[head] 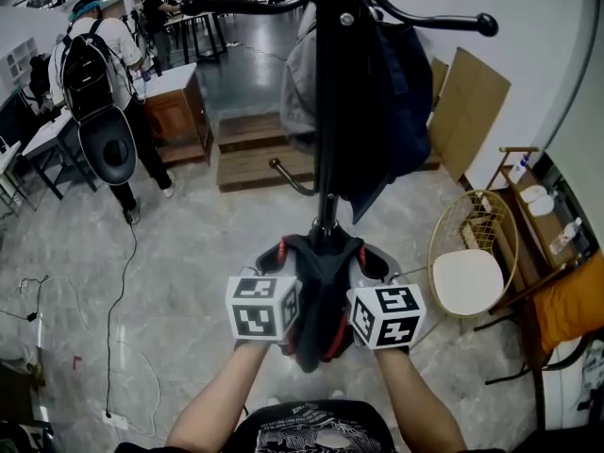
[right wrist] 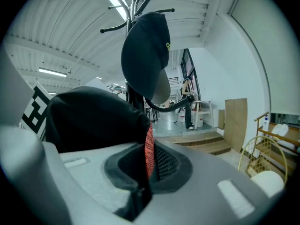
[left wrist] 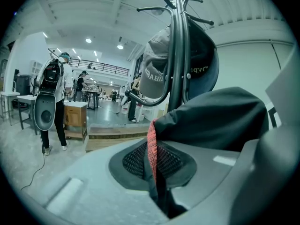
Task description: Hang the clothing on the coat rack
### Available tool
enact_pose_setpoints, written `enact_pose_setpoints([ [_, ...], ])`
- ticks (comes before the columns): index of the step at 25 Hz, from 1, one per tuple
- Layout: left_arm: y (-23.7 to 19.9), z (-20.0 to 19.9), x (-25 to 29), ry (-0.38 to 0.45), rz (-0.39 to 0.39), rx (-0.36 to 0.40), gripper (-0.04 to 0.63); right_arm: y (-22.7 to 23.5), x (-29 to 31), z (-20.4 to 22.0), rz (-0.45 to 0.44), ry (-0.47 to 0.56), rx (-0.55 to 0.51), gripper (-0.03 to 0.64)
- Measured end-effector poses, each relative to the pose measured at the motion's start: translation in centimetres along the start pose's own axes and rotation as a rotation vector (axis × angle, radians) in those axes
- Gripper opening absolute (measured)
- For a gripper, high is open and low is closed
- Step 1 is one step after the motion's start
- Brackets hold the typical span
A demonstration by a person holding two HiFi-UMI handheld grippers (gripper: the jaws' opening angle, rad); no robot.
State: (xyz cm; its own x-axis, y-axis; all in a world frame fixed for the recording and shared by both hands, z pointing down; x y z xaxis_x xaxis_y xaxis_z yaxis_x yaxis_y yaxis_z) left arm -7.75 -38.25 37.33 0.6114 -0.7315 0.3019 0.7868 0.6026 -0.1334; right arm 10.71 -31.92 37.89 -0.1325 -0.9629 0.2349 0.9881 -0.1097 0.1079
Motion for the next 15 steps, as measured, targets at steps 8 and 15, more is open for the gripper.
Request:
enact_pose_setpoints([
  [8,0.4,1.2,-0.6,-0.031,0.007,-0.003,0.023,-0.4,-0.6,0.9,0.004,-0.017,0.005,0.018],
  [15,0.8,2.1,-0.9,-0.052,0.004,-0.008,0.023,-0.4,-1.2,1.5,0.003,-0.033,0.008,0.018],
])
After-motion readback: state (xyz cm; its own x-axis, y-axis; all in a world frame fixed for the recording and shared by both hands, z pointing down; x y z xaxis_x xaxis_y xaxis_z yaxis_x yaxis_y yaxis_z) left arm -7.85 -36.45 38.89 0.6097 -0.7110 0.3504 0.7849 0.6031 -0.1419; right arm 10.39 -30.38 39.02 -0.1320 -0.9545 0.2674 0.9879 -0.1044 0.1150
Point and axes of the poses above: the fingertips, and each gripper's own axes: x forward along the fingers, y to its right, z out of its underside, the point moved 10 cm from there along -x, backward along the fingers, and after that the axes turned 1 degree about z, right-handed, at the moved point
